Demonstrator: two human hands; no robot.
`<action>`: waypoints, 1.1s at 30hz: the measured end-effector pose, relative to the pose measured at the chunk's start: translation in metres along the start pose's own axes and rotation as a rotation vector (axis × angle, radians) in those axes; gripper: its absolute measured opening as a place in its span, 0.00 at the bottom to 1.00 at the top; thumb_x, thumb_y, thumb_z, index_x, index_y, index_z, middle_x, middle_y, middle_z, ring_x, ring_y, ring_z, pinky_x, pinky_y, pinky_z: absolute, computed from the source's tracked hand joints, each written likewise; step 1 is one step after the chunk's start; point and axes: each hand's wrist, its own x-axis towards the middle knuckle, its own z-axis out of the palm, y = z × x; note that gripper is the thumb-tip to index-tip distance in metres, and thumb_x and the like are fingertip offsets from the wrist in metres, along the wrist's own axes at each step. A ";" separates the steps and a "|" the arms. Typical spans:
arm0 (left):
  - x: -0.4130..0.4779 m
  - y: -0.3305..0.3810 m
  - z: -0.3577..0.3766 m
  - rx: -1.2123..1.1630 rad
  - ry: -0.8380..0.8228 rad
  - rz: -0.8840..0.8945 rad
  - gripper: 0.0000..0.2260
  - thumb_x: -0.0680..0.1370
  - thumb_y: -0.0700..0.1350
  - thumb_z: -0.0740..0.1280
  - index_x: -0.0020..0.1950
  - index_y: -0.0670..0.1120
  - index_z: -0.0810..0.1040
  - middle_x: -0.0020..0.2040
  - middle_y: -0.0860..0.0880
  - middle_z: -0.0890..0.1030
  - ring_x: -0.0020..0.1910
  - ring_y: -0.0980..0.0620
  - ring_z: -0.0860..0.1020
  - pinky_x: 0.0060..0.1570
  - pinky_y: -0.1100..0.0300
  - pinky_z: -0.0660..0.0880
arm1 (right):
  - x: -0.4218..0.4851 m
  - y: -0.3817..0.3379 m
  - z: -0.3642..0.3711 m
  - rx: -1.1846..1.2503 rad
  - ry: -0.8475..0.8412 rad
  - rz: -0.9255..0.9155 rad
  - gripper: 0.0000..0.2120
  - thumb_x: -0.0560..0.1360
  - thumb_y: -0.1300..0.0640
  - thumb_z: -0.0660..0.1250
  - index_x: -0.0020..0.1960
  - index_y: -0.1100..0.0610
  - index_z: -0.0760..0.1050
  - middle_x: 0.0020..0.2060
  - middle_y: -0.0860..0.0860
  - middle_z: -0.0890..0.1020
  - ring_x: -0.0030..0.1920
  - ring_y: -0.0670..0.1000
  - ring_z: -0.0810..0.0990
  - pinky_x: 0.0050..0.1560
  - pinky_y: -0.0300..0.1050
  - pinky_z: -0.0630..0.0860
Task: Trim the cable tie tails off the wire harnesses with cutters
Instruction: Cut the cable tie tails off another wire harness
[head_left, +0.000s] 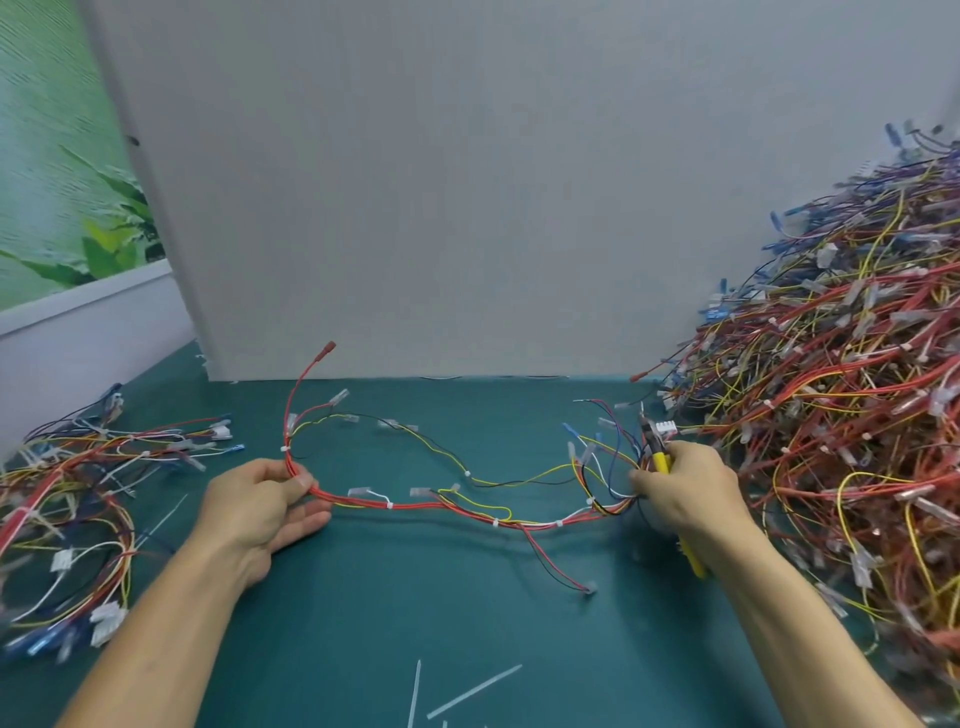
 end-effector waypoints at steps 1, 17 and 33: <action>0.000 0.000 0.000 -0.003 0.004 0.003 0.06 0.78 0.31 0.63 0.43 0.39 0.74 0.40 0.41 0.78 0.36 0.43 0.79 0.24 0.59 0.79 | -0.001 -0.001 0.000 0.003 0.008 -0.014 0.09 0.71 0.55 0.70 0.38 0.59 0.74 0.35 0.56 0.78 0.44 0.61 0.75 0.42 0.48 0.72; -0.061 -0.007 0.045 1.047 -0.251 1.214 0.10 0.68 0.36 0.76 0.48 0.44 0.84 0.47 0.49 0.82 0.46 0.44 0.79 0.51 0.51 0.75 | -0.014 -0.016 -0.015 -0.348 -0.304 -0.493 0.06 0.67 0.59 0.68 0.42 0.51 0.72 0.37 0.48 0.78 0.42 0.54 0.75 0.38 0.45 0.71; -0.089 -0.015 0.118 0.962 -0.442 1.105 0.08 0.78 0.44 0.62 0.51 0.49 0.80 0.46 0.48 0.83 0.46 0.47 0.80 0.47 0.54 0.76 | -0.043 -0.052 -0.037 -0.037 -0.130 -0.669 0.05 0.72 0.56 0.68 0.41 0.53 0.71 0.32 0.48 0.76 0.38 0.53 0.74 0.36 0.49 0.65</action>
